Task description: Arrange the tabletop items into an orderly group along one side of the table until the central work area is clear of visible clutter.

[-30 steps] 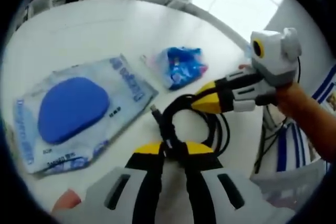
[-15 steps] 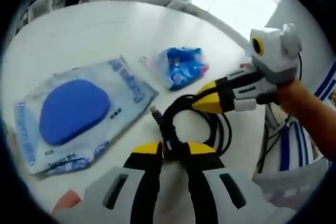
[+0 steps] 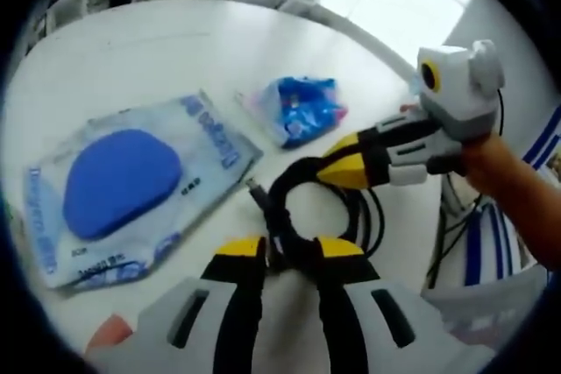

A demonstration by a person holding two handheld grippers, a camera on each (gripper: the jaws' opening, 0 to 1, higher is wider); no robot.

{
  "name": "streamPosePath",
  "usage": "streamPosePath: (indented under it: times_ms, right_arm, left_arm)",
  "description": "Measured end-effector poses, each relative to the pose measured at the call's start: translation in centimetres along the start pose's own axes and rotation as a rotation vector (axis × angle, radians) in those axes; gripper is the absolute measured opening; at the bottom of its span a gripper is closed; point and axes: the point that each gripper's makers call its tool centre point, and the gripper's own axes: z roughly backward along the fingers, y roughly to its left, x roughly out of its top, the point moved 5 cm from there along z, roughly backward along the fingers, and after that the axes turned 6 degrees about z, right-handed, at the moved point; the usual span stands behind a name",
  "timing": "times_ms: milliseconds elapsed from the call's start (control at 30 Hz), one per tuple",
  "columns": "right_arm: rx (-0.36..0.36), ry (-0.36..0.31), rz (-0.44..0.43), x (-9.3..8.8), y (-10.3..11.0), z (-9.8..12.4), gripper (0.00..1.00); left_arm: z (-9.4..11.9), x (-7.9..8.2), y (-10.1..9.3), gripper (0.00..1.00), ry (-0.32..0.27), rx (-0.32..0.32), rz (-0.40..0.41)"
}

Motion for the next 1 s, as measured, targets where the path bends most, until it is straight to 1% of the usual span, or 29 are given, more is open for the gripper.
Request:
streamPosePath:
  times_ms: [433,633,800,1000]
  right_arm:
    - [0.001,-0.004,-0.013,-0.06,-0.02,0.03,0.1]
    - [-0.006,-0.001,-0.012,-0.08,-0.25,0.05,0.1]
    - [0.0,-0.004,-0.02,-0.09,-0.27,0.03,0.1]
    - [-0.004,-0.004,-0.018,-0.04,-0.28,-0.01,0.11]
  left_arm:
    - [-0.37,0.19,-0.13,0.15,0.007,0.008,-0.033]
    - [-0.65,0.49,-0.09,0.15,0.006,0.012,-0.043]
    - [-0.67,0.48,0.01,0.15,0.005,0.007,-0.033]
    - [-0.6,0.47,0.04,0.19,-0.004,0.0,-0.027]
